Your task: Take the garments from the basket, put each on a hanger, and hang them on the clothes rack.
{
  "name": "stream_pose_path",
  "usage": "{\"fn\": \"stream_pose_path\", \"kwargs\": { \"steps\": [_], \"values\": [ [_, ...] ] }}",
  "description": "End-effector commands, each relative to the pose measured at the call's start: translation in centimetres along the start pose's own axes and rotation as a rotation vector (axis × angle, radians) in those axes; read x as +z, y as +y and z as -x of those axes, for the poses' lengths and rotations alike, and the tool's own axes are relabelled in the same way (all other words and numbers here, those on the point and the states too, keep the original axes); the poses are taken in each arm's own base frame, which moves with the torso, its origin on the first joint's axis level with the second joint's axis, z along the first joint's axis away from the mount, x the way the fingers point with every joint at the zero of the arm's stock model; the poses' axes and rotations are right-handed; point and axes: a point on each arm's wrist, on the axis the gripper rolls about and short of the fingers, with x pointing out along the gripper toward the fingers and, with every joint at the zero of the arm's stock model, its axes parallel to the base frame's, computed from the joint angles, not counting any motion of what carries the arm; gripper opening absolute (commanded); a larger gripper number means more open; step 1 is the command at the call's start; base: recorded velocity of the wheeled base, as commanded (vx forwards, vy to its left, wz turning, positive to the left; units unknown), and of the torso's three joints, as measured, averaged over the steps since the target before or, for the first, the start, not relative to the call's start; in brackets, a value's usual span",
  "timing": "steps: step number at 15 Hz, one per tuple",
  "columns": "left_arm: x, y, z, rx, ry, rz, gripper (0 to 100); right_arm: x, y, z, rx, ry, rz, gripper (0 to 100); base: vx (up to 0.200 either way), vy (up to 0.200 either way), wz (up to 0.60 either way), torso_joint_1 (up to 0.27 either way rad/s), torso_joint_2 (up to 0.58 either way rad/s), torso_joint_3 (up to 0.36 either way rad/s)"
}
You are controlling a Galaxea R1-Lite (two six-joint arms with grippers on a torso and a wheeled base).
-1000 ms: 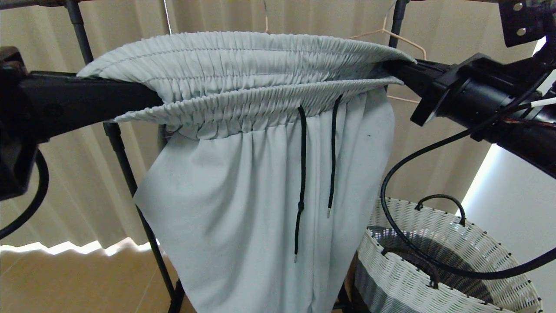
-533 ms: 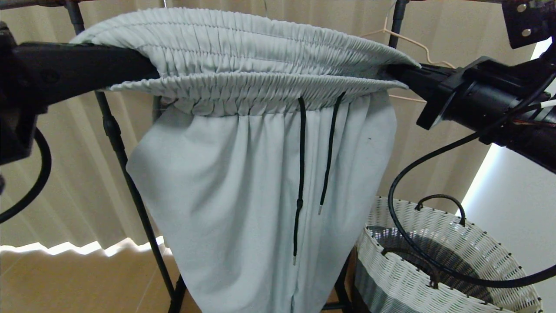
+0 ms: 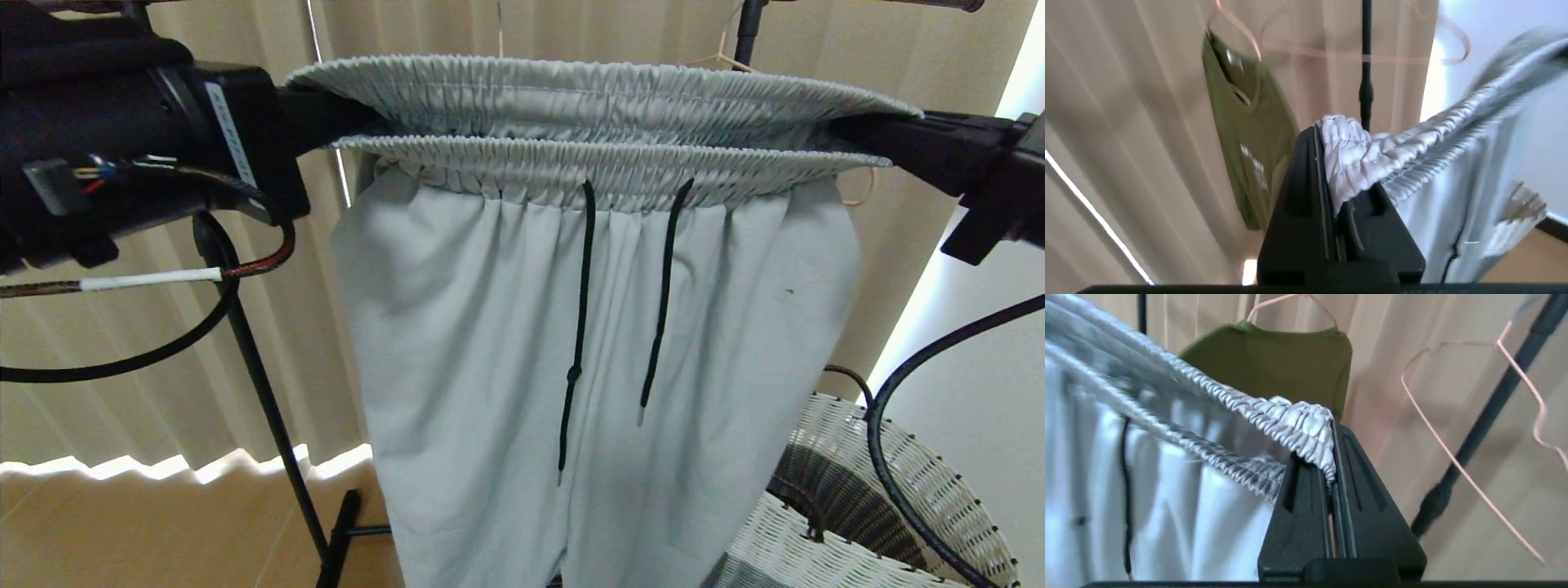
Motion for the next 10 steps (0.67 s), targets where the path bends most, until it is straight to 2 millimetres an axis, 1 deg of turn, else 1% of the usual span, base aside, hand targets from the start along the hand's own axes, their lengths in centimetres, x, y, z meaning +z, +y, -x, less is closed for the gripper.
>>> {"fn": "stream_pose_path", "kwargs": {
  "steps": [1,3,5,9,10],
  "values": [
    [-0.85,-0.22,-1.06,-0.006,0.035,-0.002,0,0.66,0.32,1.32,0.010,-0.032,0.002,0,0.000,0.000,0.00,0.000,0.00,0.000],
    [-1.24,-0.24,-1.00,0.000,0.049,-0.003,0,0.03,0.56,1.21,0.022,-0.016,-0.002,0,0.000,0.000,0.00,0.000,0.00,0.000],
    [-1.56,-0.24,-0.92,0.012,0.059,-0.004,0,-0.16,0.74,1.07,0.031,-0.011,-0.004,0,0.000,0.000,0.00,0.000,0.00,0.000],
    [-1.27,-0.16,-0.77,0.014,0.049,-0.005,0,0.03,0.70,0.98,0.028,-0.018,-0.003,0,0.000,0.000,0.00,0.000,0.00,0.000],
    [-0.94,-0.09,-0.71,0.017,0.035,-0.004,0,0.09,0.70,0.98,0.029,-0.021,-0.002,0,0.000,0.000,0.00,0.000,0.00,0.000]
  ]
}}
